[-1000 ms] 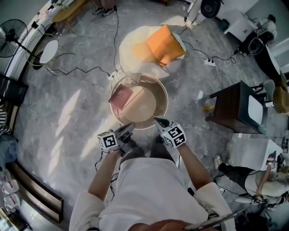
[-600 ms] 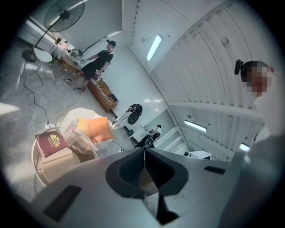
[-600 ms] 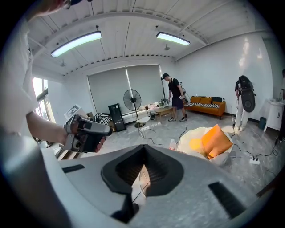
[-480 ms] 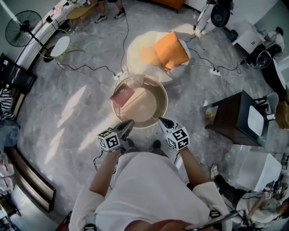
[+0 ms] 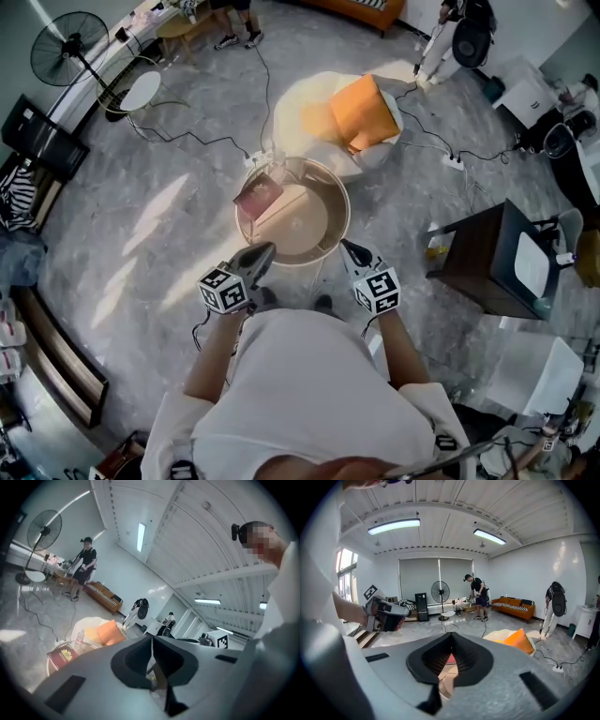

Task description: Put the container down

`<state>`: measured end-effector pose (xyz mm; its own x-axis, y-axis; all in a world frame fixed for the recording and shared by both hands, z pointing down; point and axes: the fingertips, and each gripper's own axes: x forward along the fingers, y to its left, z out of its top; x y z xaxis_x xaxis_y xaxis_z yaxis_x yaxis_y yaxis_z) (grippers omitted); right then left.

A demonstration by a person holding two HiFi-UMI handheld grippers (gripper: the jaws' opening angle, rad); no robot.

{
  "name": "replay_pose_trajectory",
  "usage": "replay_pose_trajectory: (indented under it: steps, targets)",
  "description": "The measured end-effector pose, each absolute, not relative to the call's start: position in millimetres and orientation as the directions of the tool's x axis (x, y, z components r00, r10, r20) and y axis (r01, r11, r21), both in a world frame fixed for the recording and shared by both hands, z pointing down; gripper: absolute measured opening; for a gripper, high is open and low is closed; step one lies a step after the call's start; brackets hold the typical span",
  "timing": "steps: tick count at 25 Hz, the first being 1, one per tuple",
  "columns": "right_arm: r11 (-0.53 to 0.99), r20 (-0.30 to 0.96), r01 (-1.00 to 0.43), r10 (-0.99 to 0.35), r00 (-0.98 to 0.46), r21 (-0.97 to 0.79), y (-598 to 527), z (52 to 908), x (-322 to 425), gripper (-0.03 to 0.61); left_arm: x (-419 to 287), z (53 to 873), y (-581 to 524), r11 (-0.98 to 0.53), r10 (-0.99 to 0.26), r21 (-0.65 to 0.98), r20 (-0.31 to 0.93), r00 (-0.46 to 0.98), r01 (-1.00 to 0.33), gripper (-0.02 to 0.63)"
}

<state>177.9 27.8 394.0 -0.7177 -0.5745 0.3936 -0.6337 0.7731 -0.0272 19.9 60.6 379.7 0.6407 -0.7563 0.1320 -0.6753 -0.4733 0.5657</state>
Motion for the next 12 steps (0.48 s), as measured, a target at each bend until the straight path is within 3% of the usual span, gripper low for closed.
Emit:
replay_pose_trajectory:
  steps: [5,12]
  targets:
    - [0.791,0.384,-0.612,-0.571,-0.725,0.019,31,390,184,-0.005,18,366,61,-0.493,-0.801,0.427,0.118,0.587,-0.758,0.017]
    - [0.796,0.368,-0.604,-0.576,-0.730,0.045,26,380,189,-0.005,14,359,61,-0.489,-0.816,0.389,0.111,0.567,-0.781,0.015]
